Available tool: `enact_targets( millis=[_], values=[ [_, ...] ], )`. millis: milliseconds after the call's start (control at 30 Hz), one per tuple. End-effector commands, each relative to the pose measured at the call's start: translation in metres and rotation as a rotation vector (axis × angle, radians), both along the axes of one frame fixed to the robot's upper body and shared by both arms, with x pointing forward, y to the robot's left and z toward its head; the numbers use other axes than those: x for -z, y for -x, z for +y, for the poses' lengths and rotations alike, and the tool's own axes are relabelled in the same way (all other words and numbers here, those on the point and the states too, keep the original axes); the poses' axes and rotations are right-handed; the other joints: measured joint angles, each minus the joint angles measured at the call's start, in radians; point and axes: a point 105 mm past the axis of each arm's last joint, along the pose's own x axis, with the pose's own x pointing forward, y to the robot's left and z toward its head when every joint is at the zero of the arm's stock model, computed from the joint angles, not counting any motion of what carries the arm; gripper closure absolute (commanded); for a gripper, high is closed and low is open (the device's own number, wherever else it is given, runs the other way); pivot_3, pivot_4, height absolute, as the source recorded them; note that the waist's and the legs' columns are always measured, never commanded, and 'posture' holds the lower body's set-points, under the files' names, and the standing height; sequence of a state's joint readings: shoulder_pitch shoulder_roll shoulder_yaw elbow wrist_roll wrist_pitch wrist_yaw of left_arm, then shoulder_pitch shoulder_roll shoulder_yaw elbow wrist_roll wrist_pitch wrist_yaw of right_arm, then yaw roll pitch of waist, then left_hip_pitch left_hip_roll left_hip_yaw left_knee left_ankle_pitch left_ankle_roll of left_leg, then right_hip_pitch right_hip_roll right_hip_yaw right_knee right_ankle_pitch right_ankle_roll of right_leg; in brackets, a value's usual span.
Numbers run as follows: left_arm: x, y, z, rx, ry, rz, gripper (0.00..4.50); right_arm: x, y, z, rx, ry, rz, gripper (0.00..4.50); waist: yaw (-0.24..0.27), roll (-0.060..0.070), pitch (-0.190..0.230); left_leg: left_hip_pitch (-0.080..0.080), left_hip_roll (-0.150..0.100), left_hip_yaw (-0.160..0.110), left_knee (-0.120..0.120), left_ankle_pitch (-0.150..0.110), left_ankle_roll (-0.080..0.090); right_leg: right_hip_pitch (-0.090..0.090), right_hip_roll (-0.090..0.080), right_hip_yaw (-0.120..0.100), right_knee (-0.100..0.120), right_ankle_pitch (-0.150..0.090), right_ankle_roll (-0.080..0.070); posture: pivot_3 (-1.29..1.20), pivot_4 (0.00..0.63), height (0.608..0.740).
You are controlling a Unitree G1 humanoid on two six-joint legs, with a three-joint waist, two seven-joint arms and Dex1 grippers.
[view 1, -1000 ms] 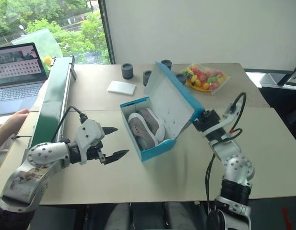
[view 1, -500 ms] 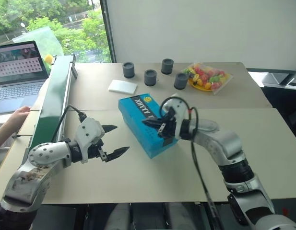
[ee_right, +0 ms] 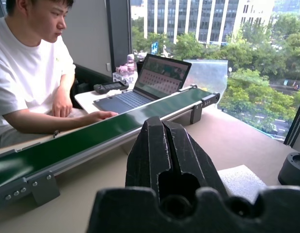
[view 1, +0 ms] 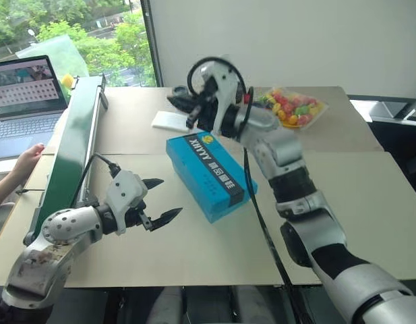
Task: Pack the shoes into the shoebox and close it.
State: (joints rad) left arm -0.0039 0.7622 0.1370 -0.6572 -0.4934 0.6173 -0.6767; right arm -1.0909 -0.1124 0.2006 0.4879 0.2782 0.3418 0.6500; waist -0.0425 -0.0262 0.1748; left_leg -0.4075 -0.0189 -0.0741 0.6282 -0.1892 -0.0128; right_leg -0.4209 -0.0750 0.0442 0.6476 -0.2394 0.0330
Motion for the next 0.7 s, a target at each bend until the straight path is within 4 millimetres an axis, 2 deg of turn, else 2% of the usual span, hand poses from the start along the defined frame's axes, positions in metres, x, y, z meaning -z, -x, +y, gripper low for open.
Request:
enact_targets(
  millis=[33, 100, 167, 267, 433, 467, 600, 700],
  values=[
    [-0.012, 0.004, 0.000, -0.028, 0.022, -0.053, 0.00, 0.085, 0.004, 0.000, -0.043, 0.248, 0.112, 4.48, 0.001, 0.000, 0.000, 0.000, 0.000, 0.000, 0.000, 0.000, 0.000, 0.000, 0.000, 0.000, 0.000, 0.000, 0.000, 0.00, 0.150, 0.726],
    [-0.016, 0.005, 0.000, -0.046, 0.053, -0.059, 0.00, 0.119, 0.011, -0.003, -0.075, 0.358, 0.149, 4.48, 0.000, 0.000, 0.000, 0.000, 0.000, 0.000, 0.000, 0.000, 0.000, 0.000, 0.000, 0.000, 0.000, 0.000, 0.000, 0.00, 0.150, 0.726],
    [-0.020, 0.006, 0.000, -0.064, 0.076, -0.064, 0.00, 0.142, 0.013, -0.008, -0.076, 0.429, 0.203, 4.48, -0.006, 0.001, 0.000, -0.001, 0.000, 0.000, 0.001, 0.000, 0.000, -0.001, 0.000, 0.001, 0.001, 0.000, 0.000, 0.00, 0.150, 0.726],
    [-0.022, 0.007, 0.001, -0.081, 0.082, -0.065, 0.00, 0.152, 0.009, -0.012, -0.044, 0.430, 0.261, 4.48, -0.012, -0.001, -0.002, 0.006, 0.001, 0.001, 0.000, 0.000, 0.000, 0.003, 0.001, 0.001, 0.001, 0.000, 0.000, 0.00, 0.150, 0.726],
    [-0.022, 0.006, 0.005, -0.115, 0.081, -0.063, 0.00, 0.137, -0.002, -0.010, -0.004, 0.361, 0.248, 4.48, -0.017, -0.001, -0.002, 0.021, 0.001, 0.001, -0.001, 0.000, 0.000, 0.020, 0.001, 0.000, -0.001, -0.001, 0.000, 0.00, 0.150, 0.726],
    [-0.023, 0.005, 0.006, -0.130, 0.105, -0.061, 0.00, 0.129, -0.004, -0.009, 0.004, 0.311, 0.255, 4.48, -0.019, -0.001, -0.002, 0.022, 0.001, 0.001, -0.001, 0.000, 0.000, 0.021, 0.001, 0.000, -0.001, -0.001, 0.000, 0.00, 0.150, 0.726],
    [-0.027, 0.001, 0.017, -0.208, 0.171, -0.064, 0.00, 0.080, -0.014, -0.017, 0.038, 0.059, 0.253, 4.48, -0.017, -0.001, -0.001, 0.021, 0.001, 0.000, 0.000, 0.000, 0.000, 0.019, 0.002, 0.000, 0.000, -0.001, 0.000, 0.00, 0.150, 0.726],
    [-0.037, -0.010, 0.035, -0.348, 0.295, -0.112, 0.00, 0.036, -0.021, -0.038, 0.094, -0.164, 0.238, 4.48, -0.013, -0.001, -0.001, 0.016, 0.001, -0.001, 0.000, 0.000, 0.000, 0.015, 0.001, 0.000, 0.000, 0.000, -0.001, 0.00, 0.150, 0.726]
  ],
)
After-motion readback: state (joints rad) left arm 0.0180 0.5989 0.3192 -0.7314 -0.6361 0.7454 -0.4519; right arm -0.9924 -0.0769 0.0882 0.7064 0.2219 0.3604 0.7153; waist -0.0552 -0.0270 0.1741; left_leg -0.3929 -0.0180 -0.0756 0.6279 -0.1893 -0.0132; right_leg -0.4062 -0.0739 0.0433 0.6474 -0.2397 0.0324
